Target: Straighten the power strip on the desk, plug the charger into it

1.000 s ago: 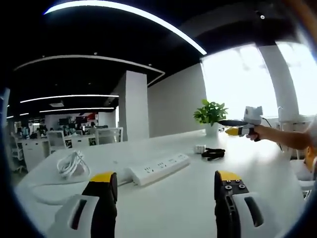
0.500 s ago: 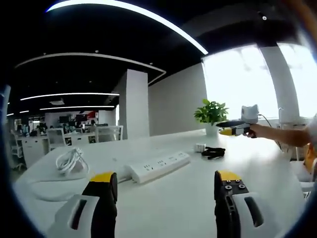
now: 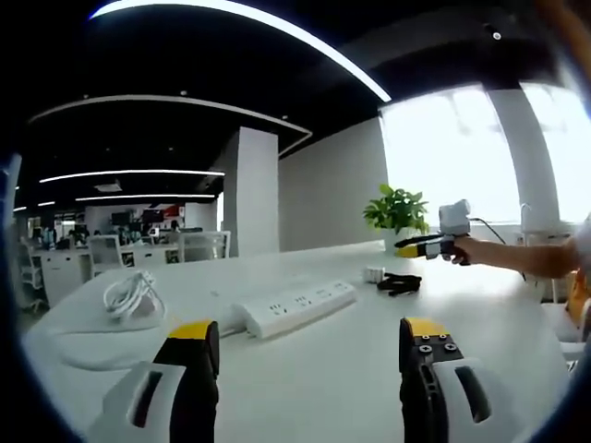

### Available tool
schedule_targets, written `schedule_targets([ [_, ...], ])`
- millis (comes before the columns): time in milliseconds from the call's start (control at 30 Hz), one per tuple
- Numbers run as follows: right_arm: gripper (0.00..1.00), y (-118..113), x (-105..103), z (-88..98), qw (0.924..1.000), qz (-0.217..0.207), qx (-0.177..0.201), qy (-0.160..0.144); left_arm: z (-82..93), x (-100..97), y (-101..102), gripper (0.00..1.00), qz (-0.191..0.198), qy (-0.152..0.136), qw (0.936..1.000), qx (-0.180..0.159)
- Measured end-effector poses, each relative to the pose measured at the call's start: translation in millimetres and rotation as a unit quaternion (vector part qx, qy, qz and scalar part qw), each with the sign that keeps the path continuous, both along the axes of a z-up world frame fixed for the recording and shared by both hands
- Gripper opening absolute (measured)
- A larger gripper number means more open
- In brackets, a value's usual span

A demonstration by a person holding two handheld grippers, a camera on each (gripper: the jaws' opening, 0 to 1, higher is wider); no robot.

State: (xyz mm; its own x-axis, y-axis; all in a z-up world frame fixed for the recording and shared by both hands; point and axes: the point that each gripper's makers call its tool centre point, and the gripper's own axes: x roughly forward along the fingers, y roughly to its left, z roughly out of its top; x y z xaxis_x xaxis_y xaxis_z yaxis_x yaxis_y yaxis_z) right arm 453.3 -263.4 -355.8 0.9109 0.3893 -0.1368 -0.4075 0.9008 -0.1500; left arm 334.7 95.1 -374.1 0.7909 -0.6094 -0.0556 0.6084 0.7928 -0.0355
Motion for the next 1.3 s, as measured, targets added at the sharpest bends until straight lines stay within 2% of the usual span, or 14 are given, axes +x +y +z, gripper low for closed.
schedule_targets([
  [167, 0.53, 2.6, 8.5, -13.0, 0.9991, -0.014, 0.021, 0.034, -1.6, 0.4, -0.6, 0.82, 0.000, 0.003, 1.0000, -0.001],
  [533, 0.51, 1.0, 28.7, -27.0, 0.9958, -0.042, 0.058, 0.057, -0.5, 0.5, -1.0, 0.82, 0.001, 0.004, 1.0000, -0.005],
  [733, 0.50, 0.9, 38.3, -35.6, 0.9953, -0.049, 0.055, 0.063, -1.0, 0.9, -5.2, 0.81, -0.001, 0.006, 1.0000, -0.004],
  [967, 0.49, 1.4, 40.1, -42.7, 0.9944, -0.054, 0.059, 0.069, 0.1, 1.2, -8.7, 0.81, -0.003, 0.004, 1.0000, 0.000],
  [1300, 0.48, 5.9, 43.9, -51.4, 0.9948, -0.054, 0.043, 0.074, -0.1, 2.1, -8.0, 0.81, -0.002, 0.005, 1.0000, 0.002],
])
